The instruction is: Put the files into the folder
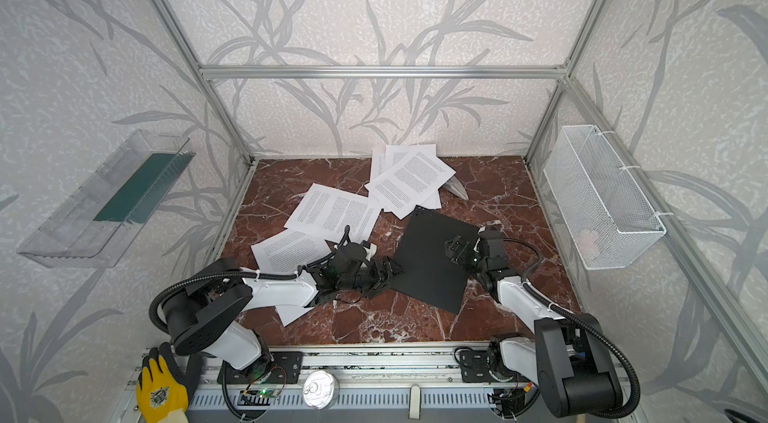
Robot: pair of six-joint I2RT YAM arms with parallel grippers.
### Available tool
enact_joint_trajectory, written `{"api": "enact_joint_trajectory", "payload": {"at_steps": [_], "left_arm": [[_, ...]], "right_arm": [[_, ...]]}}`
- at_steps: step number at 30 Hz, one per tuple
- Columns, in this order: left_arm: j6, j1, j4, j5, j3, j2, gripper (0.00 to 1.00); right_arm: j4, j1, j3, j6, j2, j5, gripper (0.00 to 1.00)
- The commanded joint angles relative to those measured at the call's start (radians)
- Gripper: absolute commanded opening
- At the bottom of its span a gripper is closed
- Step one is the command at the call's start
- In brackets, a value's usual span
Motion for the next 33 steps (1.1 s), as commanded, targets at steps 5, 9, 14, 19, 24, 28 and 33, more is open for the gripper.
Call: {"api": "enact_joint_trajectory", "payload": {"at_steps": [5, 9, 14, 19, 24, 28, 33], "left_arm": [[0.008, -0.009, -0.089, -0.022, -0.019, -0.042, 0.85], [-0.010, -0.017, -0.045, -0.004, -0.018, -0.015, 0.85], [-0.019, -0.027, -0.001, -0.004, -0.024, 0.009, 0.85], [-0.027, -0.029, 0.101, -0.002, -0.037, 0.043, 0.85], [-0.031, -0.032, 0.202, -0.012, -0.054, 0.080, 0.82], [-0.038, -0.032, 0.312, -0.023, -0.076, 0.116, 0.79], [-0.025, -0.037, 0.409, -0.039, -0.083, 0.156, 0.77]], "right_arm": [[0.034, 0.004, -0.008, 0.004, 0.016, -0.009, 1.00], [0.039, 0.005, -0.010, 0.005, 0.025, -0.010, 1.00], [0.049, 0.008, -0.010, 0.010, 0.036, -0.014, 0.99], [0.062, 0.016, -0.013, 0.015, 0.052, -0.020, 0.99], [0.078, 0.020, -0.013, 0.023, 0.068, -0.030, 0.98], [0.078, 0.020, -0.013, 0.023, 0.067, -0.030, 0.98], [0.079, 0.023, -0.017, 0.026, 0.062, -0.028, 0.97]]}}
